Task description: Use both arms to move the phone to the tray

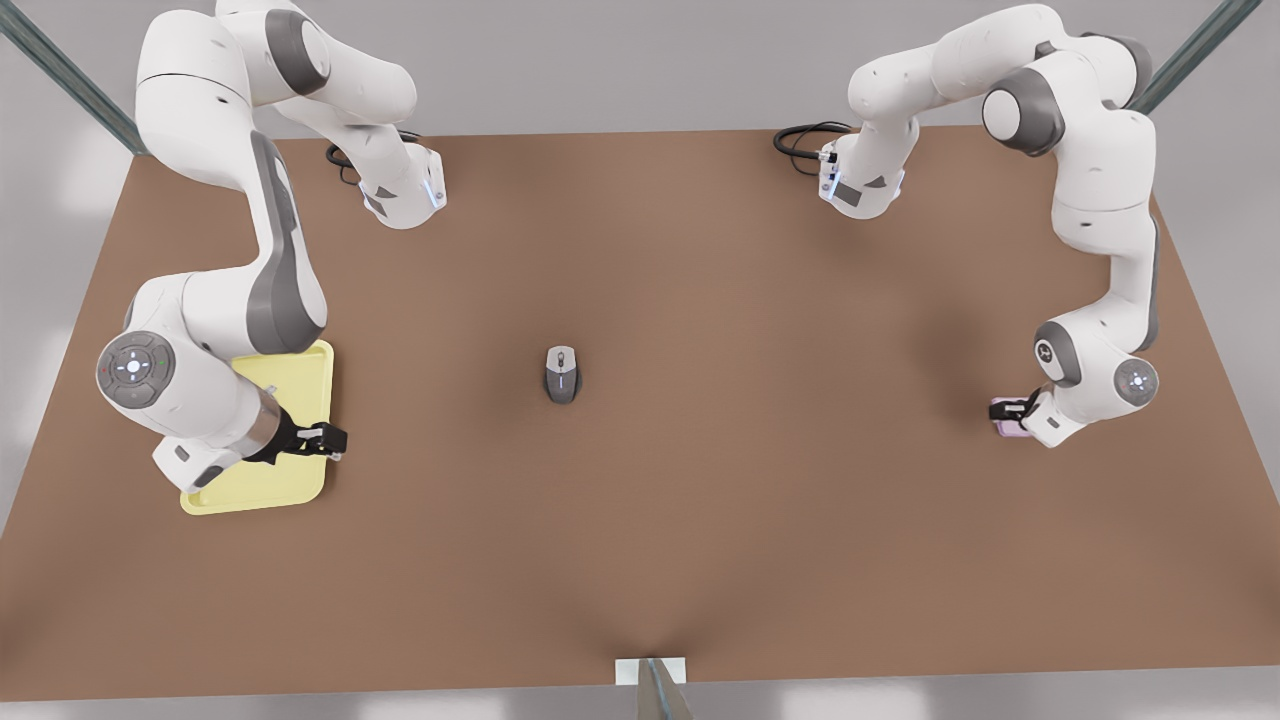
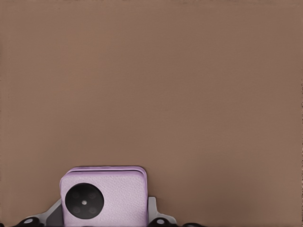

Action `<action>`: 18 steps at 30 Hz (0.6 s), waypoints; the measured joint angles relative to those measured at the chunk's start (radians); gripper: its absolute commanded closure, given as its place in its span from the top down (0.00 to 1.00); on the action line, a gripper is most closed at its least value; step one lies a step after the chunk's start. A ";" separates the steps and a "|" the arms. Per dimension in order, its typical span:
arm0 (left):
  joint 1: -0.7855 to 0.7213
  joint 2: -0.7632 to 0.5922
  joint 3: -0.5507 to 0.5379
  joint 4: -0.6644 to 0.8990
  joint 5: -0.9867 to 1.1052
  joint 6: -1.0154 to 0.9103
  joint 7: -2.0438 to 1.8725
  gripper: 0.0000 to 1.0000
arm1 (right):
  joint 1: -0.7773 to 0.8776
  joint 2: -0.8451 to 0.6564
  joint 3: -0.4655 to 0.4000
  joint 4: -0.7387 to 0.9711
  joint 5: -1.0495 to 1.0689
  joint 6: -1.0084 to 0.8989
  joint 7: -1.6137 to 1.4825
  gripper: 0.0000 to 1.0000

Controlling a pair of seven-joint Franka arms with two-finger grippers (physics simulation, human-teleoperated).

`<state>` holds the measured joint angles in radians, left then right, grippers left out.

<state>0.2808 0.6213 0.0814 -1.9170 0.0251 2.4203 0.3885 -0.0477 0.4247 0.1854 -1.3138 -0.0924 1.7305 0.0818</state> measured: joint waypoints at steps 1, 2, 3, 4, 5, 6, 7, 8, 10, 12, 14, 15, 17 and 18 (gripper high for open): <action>0.000 0.000 0.000 0.001 -0.001 0.002 0.000 0.74 | 0.000 0.000 0.000 0.000 0.000 0.000 0.000 1.00; 0.000 -0.001 0.000 0.002 -0.002 0.003 0.000 0.74 | -0.001 0.000 0.000 0.000 0.000 0.000 0.001 1.00; 0.000 -0.001 0.000 0.002 -0.003 0.004 -0.001 0.74 | 0.000 0.000 0.000 0.000 0.000 -0.001 0.001 1.00; 0.000 -0.001 0.000 0.002 -0.003 0.005 -0.001 0.74 | -0.001 0.000 0.000 -0.001 0.000 -0.001 0.001 1.00; -0.001 -0.006 0.000 0.002 -0.003 0.005 -0.002 0.74 | -0.003 0.000 0.000 -0.001 0.000 -0.002 0.002 1.00; -0.013 -0.027 -0.001 0.000 -0.004 0.000 -0.007 0.74 | -0.004 0.000 0.000 -0.001 0.000 -0.002 0.002 1.00; -0.050 -0.054 -0.003 -0.001 -0.004 -0.011 -0.018 0.74 | -0.003 0.000 0.000 -0.001 0.000 -0.003 0.002 1.00; -0.103 -0.081 -0.005 -0.001 -0.004 -0.028 -0.035 0.74 | -0.002 0.000 0.000 0.000 0.000 -0.003 0.002 1.00; -0.250 -0.116 -0.024 0.011 -0.005 -0.060 -0.088 0.74 | 0.000 0.000 0.000 0.001 0.001 -0.002 0.003 1.00; -0.342 -0.103 -0.134 0.113 -0.002 -0.111 -0.165 0.74 | 0.001 0.000 0.001 0.002 0.001 -0.002 0.004 1.00; -0.506 0.006 -0.179 0.343 0.002 -0.191 -0.265 0.74 | 0.001 0.000 0.001 0.002 0.001 -0.002 0.005 1.00; -0.594 0.067 -0.187 0.443 0.002 -0.225 -0.322 0.74 | 0.001 0.000 0.001 0.001 0.001 -0.002 0.005 1.00; -0.721 0.175 -0.193 0.605 0.001 -0.275 -0.434 0.74 | -0.002 0.001 0.001 0.001 0.001 -0.002 0.005 1.00; -0.771 0.241 -0.192 0.701 0.000 -0.293 -0.489 0.74 | -0.005 0.001 0.001 0.001 0.001 -0.001 0.004 1.00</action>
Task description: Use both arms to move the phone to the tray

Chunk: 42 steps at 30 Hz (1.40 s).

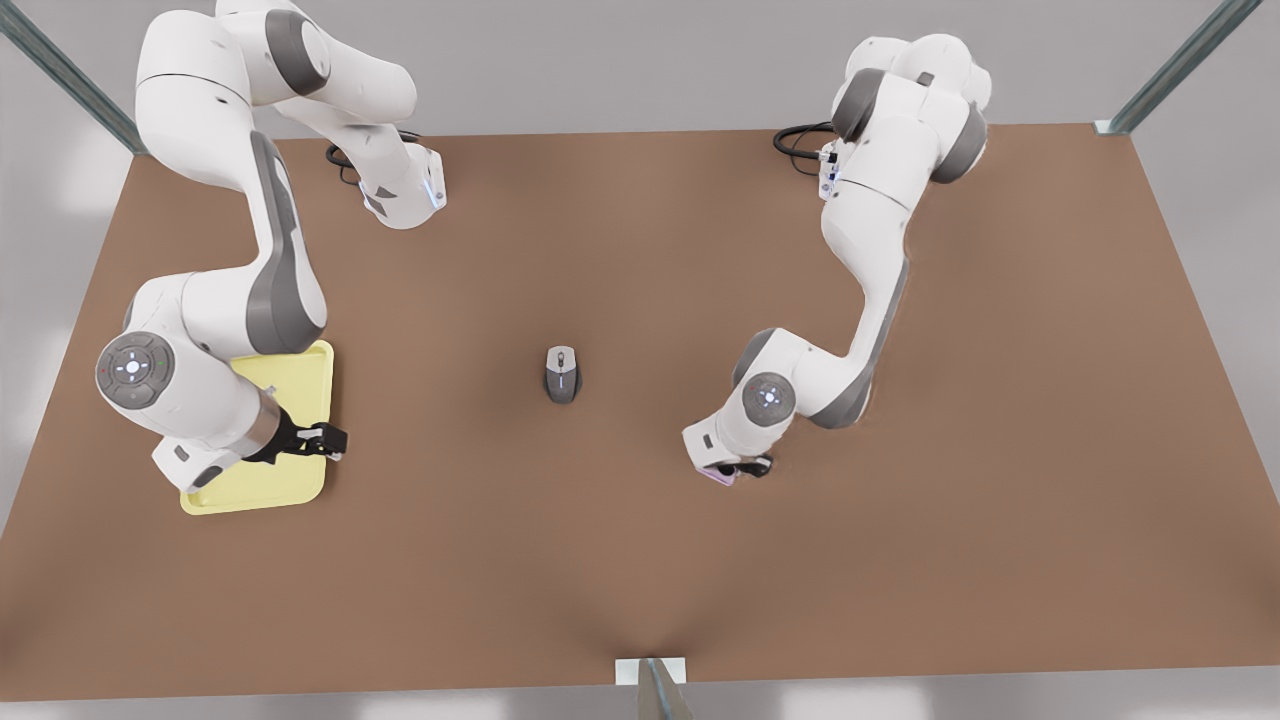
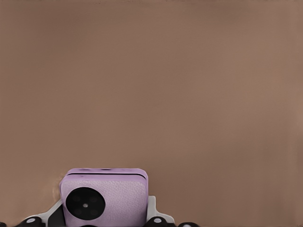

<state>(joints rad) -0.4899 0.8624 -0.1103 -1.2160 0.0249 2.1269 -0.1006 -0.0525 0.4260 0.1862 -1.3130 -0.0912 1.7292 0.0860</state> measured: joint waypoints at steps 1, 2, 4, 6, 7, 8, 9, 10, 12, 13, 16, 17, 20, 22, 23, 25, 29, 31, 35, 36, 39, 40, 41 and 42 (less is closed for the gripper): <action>-0.044 0.066 0.007 0.097 -0.001 -0.015 -0.052 0.74 | -0.002 0.000 0.000 0.000 0.000 0.000 0.000 1.00; -0.081 0.128 0.020 0.178 -0.002 -0.019 -0.102 0.74 | -0.002 0.000 0.000 0.000 0.000 0.000 -0.001 1.00; -0.155 0.228 0.048 0.272 -0.005 0.016 -0.205 0.74 | 0.002 0.000 0.000 0.000 0.000 0.001 0.000 1.00; -0.227 0.287 0.068 0.310 -0.007 0.066 -0.307 0.74 | 0.005 0.000 0.001 0.001 0.000 0.001 0.000 1.00; -0.249 0.302 0.078 0.316 -0.009 0.093 -0.359 0.74 | 0.006 0.001 0.001 0.001 0.000 0.002 0.000 1.00; -0.262 0.309 0.080 0.320 -0.016 0.122 -0.413 0.74 | 0.006 0.001 0.000 0.001 0.000 0.002 0.001 1.00; -0.268 0.313 0.082 0.324 -0.033 0.148 -0.464 0.74 | 0.006 0.001 0.001 0.001 0.000 0.002 0.001 1.00; -0.267 0.314 0.080 0.333 -0.050 0.171 -0.513 0.74 | 0.006 0.001 0.000 0.001 0.000 0.002 0.001 1.00; -0.241 0.309 0.068 0.357 -0.087 0.209 -0.603 0.77 | 0.006 0.000 0.001 0.001 0.000 0.002 0.002 1.00; -0.227 0.304 0.045 0.365 -0.103 0.227 -0.644 0.90 | 0.006 0.000 0.000 0.001 0.000 0.002 0.002 1.00; -0.220 0.291 -0.022 0.370 -0.136 0.270 -0.755 1.00 | 0.006 0.000 0.001 0.001 0.000 0.002 0.003 1.00; -0.221 0.289 -0.042 0.369 -0.141 0.278 -0.791 1.00 | 0.006 0.000 0.001 0.001 0.000 0.002 0.003 1.00; -0.169 0.256 -0.060 0.366 -0.151 0.273 -0.884 1.00 | 0.004 0.000 0.000 0.001 0.000 0.003 0.004 1.00; -0.041 0.166 -0.055 0.362 -0.153 0.187 -0.916 1.00 | 0.002 0.000 0.001 0.001 0.000 0.003 0.004 1.00; 0.048 0.097 -0.051 0.358 -0.153 0.095 -0.909 1.00 | 0.002 0.000 0.001 0.001 0.001 0.003 0.004 1.00; 0.183 -0.029 0.028 0.355 -0.137 -0.124 -0.853 1.00 | 0.005 0.001 0.001 0.002 0.000 0.006 0.004 1.00; 0.280 -0.214 0.235 0.309 -0.114 -0.521 -0.662 1.00 | 0.048 0.015 0.013 0.008 0.010 0.024 0.007 1.00; 0.332 -0.486 0.217 -0.093 -0.082 -0.557 -0.564 1.00 | 0.098 0.033 0.015 0.008 0.013 0.037 0.020 1.00; 0.337 -0.592 0.148 -0.197 -0.050 -0.629 -0.399 1.00 | 0.198 0.075 0.016 0.009 0.015 0.079 0.062 1.00; 0.332 -0.586 0.137 -0.156 -0.067 -0.652 -0.364 1.00 | 0.231 0.091 0.016 0.010 0.015 0.094 0.076 1.00; 0.334 -0.576 0.123 -0.099 -0.103 -0.700 -0.268 1.00 | 0.340 0.151 0.016 0.010 0.013 0.142 0.134 1.00; 0.335 -0.572 0.121 -0.093 -0.112 -0.711 -0.239 1.00 | 0.377 0.178 0.013 0.010 0.012 0.163 0.158 1.00; 0.335 -0.568 0.120 -0.090 -0.119 -0.721 -0.211 1.00 | 0.413 0.211 0.012 0.022 0.009 0.182 0.184 1.00; 0.335 -0.565 0.120 -0.089 -0.123 -0.729 -0.185 1.00 | 0.437 0.253 0.012 0.048 0.006 0.198 0.208 1.00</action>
<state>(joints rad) -0.1546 0.2975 0.0101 -1.3052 -0.0985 1.3983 -0.2858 0.3844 0.6785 0.1986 -1.2645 -0.0849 1.9277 0.2941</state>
